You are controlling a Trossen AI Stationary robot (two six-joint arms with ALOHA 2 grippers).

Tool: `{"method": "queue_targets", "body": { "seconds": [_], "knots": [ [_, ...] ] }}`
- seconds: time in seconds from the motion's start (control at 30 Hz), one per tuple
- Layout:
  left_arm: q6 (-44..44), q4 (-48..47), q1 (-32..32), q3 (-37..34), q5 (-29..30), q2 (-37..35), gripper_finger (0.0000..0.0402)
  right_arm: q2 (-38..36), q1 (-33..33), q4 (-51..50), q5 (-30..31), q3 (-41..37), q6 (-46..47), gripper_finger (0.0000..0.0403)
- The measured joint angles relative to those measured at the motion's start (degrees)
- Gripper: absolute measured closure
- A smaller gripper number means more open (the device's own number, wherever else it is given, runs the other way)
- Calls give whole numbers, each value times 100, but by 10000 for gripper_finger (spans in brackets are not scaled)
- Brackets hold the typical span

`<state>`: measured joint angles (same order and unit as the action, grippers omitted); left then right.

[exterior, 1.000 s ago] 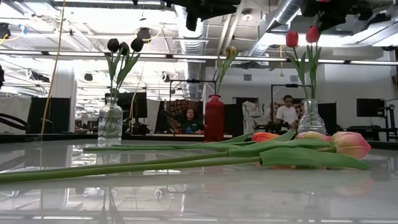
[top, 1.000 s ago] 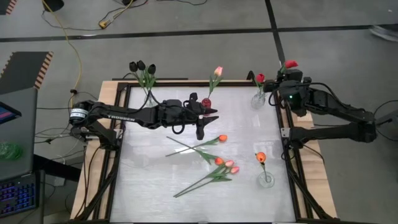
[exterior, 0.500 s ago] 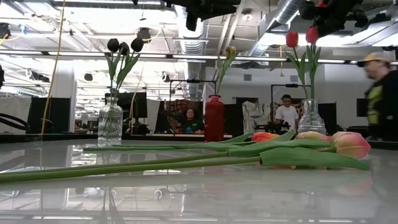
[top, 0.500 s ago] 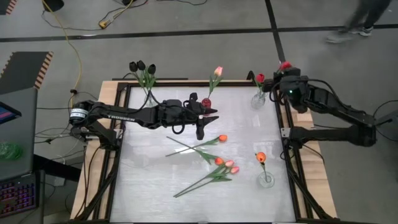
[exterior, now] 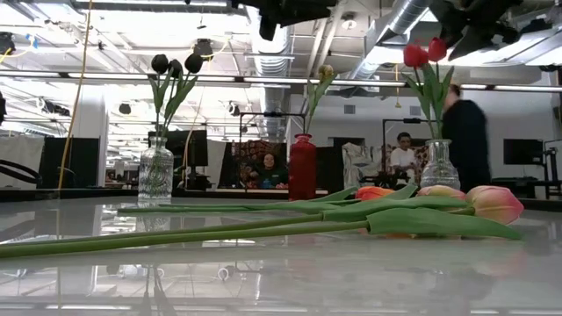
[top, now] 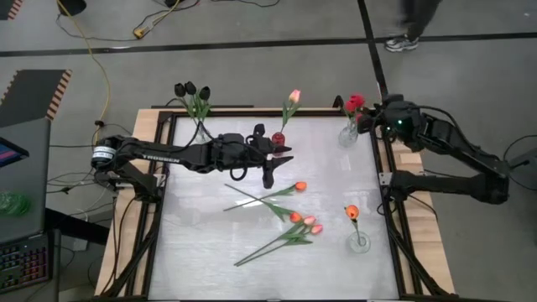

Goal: Sort flowers into vase by color
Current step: Put the red flower into the top right transparent vase, then put the top orange flower into the bottom transparent vase

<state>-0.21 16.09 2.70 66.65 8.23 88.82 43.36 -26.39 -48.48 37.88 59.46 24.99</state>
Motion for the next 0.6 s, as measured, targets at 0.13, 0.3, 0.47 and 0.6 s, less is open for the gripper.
{"method": "queue_targets", "body": {
  "seconds": [0.13,0.3,0.47,0.6],
  "knots": [
    [153,-95,0,0,15,-53,295,-219,2,-407,-54,0,-2,186],
    [511,-320,0,0,17,-188,295,-523,11,-685,-67,0,-2,186],
    [579,-762,0,0,16,-379,295,-928,11,-545,-114,4,-2,186],
    [544,-1148,-4,0,15,-468,295,-1240,14,-329,-761,4,1,186]
  ]
}}
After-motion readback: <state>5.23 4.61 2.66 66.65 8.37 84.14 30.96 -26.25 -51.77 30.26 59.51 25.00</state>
